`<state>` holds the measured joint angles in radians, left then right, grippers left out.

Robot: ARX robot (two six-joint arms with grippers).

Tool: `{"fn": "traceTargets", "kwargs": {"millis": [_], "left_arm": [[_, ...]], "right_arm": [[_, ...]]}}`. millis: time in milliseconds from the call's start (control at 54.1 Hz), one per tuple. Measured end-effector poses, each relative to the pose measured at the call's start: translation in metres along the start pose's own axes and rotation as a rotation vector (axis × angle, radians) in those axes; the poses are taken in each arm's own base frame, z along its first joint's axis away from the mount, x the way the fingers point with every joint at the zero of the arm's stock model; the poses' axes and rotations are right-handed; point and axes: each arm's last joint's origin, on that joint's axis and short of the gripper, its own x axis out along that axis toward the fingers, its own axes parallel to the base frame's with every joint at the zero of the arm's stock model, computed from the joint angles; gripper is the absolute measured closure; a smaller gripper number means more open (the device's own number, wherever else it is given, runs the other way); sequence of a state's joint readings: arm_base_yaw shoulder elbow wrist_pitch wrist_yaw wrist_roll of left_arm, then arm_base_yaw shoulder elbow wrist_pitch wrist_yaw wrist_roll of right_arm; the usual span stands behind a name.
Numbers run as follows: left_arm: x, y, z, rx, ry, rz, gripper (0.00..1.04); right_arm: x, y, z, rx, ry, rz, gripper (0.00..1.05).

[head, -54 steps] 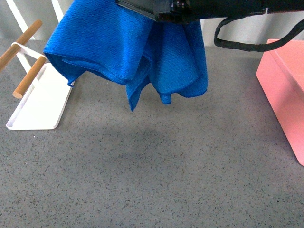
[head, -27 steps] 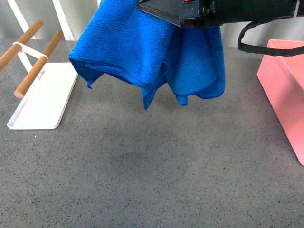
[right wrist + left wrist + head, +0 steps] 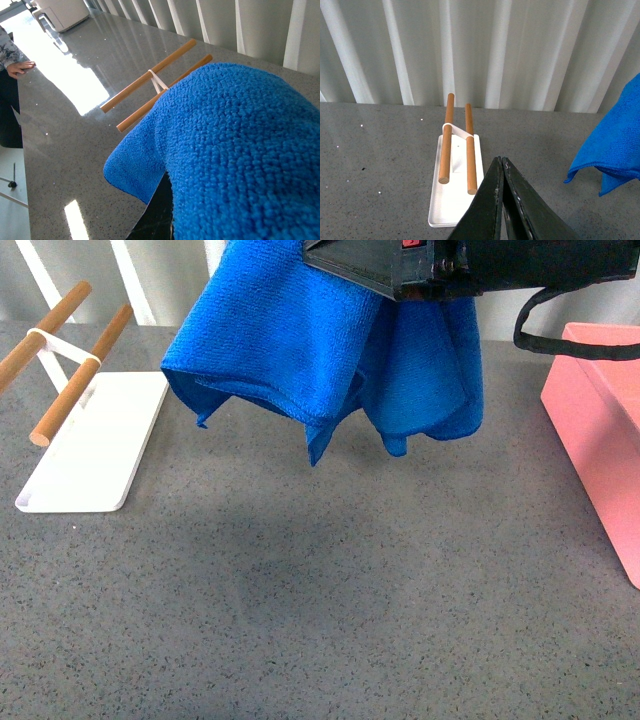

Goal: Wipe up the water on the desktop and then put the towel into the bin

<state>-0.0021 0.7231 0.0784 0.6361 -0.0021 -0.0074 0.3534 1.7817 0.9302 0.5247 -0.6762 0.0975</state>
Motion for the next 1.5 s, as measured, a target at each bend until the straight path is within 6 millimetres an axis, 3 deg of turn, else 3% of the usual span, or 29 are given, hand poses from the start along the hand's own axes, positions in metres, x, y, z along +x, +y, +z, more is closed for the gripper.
{"fn": "traceTargets", "kwargs": {"millis": [222,1496], "left_arm": [[-0.013,0.000,-0.009,0.000,-0.014,-0.001,1.01],[-0.054,0.000,-0.008,0.000,-0.029,-0.002,1.01]], "right_arm": [[0.003,0.003,0.000,0.000,0.015,-0.009,1.01],[0.008,0.005,-0.010,-0.024,0.051,-0.029,1.01]]}}
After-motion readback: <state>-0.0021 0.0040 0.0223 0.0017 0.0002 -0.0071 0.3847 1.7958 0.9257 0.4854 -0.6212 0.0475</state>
